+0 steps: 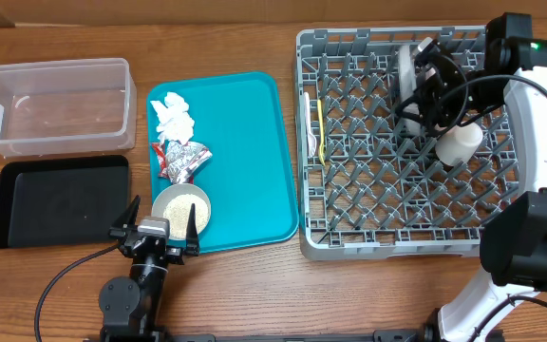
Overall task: Sort waste into correct bins and load items into the dishwasher rack
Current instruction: 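Stand the white plate upright in the rack beside the pink plate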
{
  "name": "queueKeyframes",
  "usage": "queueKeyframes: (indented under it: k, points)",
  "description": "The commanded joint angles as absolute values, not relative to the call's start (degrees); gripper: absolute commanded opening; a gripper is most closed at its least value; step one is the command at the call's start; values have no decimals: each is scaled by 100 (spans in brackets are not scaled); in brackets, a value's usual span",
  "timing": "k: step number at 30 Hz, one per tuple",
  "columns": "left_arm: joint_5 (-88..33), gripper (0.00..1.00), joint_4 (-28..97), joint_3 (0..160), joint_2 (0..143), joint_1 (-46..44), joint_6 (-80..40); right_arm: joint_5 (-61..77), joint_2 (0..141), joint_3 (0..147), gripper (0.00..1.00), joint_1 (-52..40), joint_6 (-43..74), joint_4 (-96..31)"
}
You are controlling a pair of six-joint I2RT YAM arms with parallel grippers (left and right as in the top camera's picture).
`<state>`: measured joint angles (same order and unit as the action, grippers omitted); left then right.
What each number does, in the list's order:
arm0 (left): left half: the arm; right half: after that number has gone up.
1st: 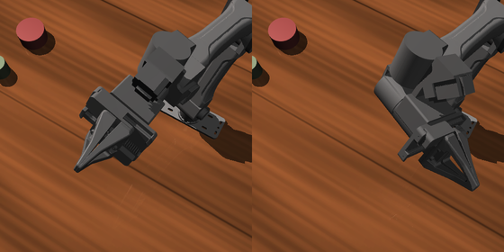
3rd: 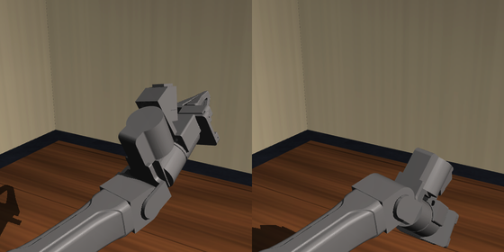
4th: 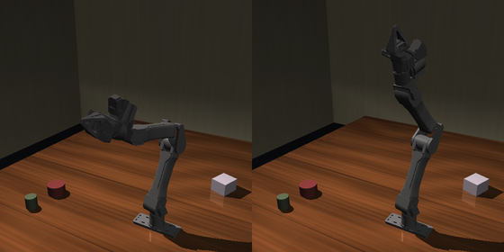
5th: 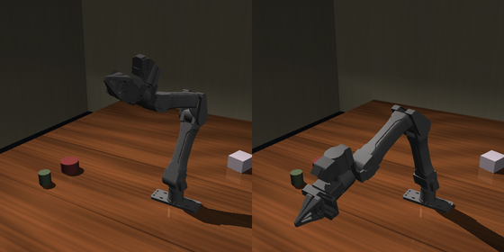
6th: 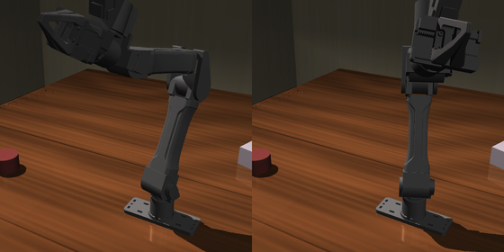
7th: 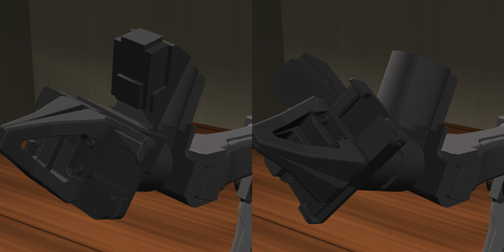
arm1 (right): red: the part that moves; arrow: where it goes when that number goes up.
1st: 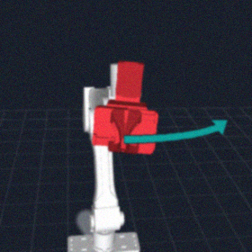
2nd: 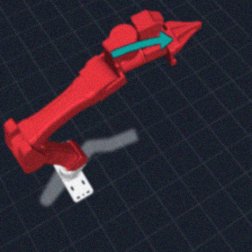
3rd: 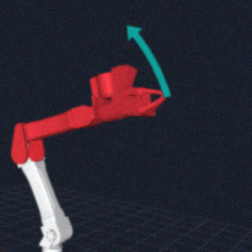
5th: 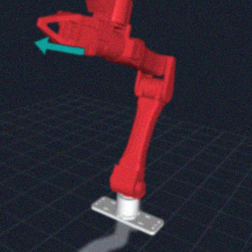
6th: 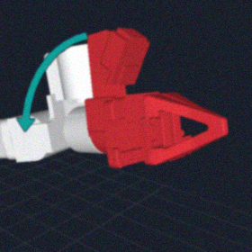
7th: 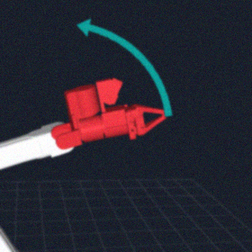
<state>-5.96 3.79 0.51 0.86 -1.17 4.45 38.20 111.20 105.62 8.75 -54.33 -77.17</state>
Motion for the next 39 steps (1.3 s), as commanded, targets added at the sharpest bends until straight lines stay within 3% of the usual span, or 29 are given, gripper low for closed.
queueKeyframes:
  k: [1, 2, 6, 7, 9, 10, 11, 13, 15, 18, 23, 27, 39]
  points:
    - [-576, 100, 386, 27, 32, -169, 408, 4134, 11113, 10610, 62, 882, -5402, -7758]
    - [-576, 100, 386, 27, 32, -169, 408, 4272, 11113, 10687, 61, 882, -5402, -7852]
    - [-576, 100, 386, 27, 32, -169, 408, 4425, 11113, 11271, 30, 869, -4453, -8027]
    - [-576, 100, 386, 27, 32, -169, 408, 4427, 11113, 11485, 12, 864, -4060, -8001]
    - [-576, 100, 386, 27, 32, -169, 408, 4421, 11113, 11858, 4, 862, -3293, -7950]
    - [-576, 100, 386, 27, 32, -169, 408, 4423, 11111, 12051, 8, 858, -2952, -7920]
    - [-576, 100, 386, 27, 32, -169, 408, 4401, 11107, 12189, 25, 849, -2735, -7909]
    - [-576, 100, 386, 27, 32, -169, 408, 4309, 11085, 12287, 31, 816, -2432, -7924]
    - [-576, 100, 386, 27, 32, -169, 405, 4303, 11069, 12287, 15, 725, -2174, -8134]
    - [-576, 100, 386, 27, 32, -169, 408, 3413, 11069, 12287, 4, 388, -1216, -8517]
    - [-576, 100, 386, 27, 32, -169, 408, 211, 11072, 12097, 4, -467, 1024, -8755]
    - [-576, 100, 386, 27, 32, -169, 405, -1168, 11083, 11415, 4, -652, 2082, -8626]
    - [-576, 100, 386, 27, 32, -169, 408, -1031, 11093, 10578, 4, -596, 1723, -7474]
